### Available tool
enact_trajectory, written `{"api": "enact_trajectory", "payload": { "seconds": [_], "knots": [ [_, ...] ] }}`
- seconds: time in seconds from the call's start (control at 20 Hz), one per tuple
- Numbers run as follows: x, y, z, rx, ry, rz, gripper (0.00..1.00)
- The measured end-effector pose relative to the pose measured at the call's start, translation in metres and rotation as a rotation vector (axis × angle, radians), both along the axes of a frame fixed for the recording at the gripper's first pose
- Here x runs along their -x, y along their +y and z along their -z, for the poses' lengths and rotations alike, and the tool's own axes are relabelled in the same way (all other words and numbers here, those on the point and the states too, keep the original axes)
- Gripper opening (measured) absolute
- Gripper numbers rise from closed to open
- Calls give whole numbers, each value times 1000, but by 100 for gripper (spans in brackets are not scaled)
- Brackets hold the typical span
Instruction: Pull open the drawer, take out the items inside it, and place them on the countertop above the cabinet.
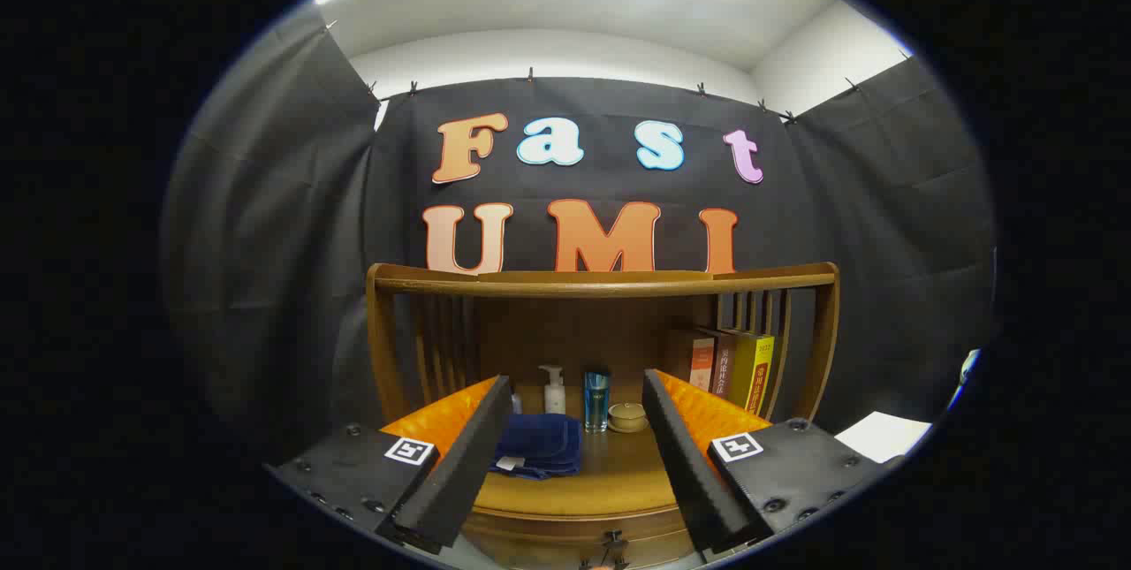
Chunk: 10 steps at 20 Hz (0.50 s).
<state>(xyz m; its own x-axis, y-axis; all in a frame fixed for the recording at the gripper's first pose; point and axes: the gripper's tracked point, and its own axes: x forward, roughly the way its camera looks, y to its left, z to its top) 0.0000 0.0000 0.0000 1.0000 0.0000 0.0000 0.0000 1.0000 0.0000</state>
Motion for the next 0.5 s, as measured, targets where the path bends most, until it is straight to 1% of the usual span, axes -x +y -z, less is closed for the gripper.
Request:
{"api": "enact_trajectory", "payload": {
  "seconds": [0.5],
  "knots": [
    [-1, 5, 3, 3, 5, -4, 98]
  ]
}}
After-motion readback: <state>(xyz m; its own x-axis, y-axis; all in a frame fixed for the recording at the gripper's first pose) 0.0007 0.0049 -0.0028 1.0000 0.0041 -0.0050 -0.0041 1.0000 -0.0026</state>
